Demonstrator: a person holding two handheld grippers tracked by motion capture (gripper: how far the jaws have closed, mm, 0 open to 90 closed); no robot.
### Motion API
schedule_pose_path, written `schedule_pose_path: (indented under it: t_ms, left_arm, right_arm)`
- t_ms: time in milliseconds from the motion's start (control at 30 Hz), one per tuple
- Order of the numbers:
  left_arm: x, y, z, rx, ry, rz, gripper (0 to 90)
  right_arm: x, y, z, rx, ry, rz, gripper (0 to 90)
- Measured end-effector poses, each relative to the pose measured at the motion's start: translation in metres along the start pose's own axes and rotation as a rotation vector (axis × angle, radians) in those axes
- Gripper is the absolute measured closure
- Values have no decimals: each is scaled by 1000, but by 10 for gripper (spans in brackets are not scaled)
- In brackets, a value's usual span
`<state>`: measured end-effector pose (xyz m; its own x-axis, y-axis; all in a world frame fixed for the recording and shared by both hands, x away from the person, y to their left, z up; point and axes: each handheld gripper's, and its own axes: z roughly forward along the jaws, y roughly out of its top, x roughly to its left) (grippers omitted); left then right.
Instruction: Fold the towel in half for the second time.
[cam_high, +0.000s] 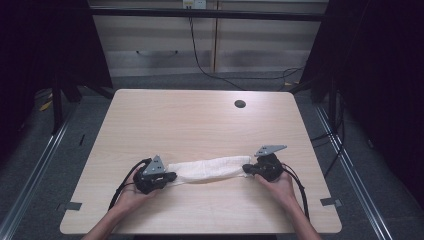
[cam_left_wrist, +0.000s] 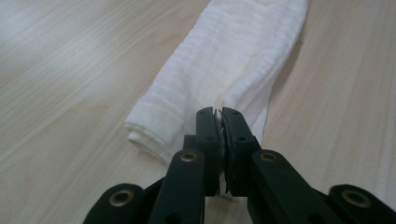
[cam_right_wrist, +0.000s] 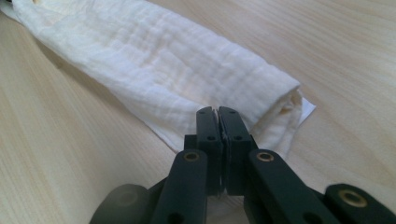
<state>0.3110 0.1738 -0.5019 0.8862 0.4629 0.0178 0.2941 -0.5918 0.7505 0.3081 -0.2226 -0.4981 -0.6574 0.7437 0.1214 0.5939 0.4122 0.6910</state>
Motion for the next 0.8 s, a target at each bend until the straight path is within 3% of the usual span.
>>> schedule_pose_path:
  t_ms: [200,367,600,733,800]
  left_arm:
    - [14,2,6,-13,19,-41,865]
    - [25,-1,5,-40,-42,-151,864]
    - [26,1,-5,-47,-18,-165,769]
    - [27,0,-15,-88,-29,-188,710]
    - [26,1,-21,-117,-9,-197,661]
  right_arm:
    - [0,1,0,2,-26,-9,884]
    - [2,2,0,0,-17,-15,879]
    - [6,0,-7,-38,19,13,818]
    - [7,-2,-15,-55,42,37,761]
    - [7,-3,-18,-61,61,31,743]
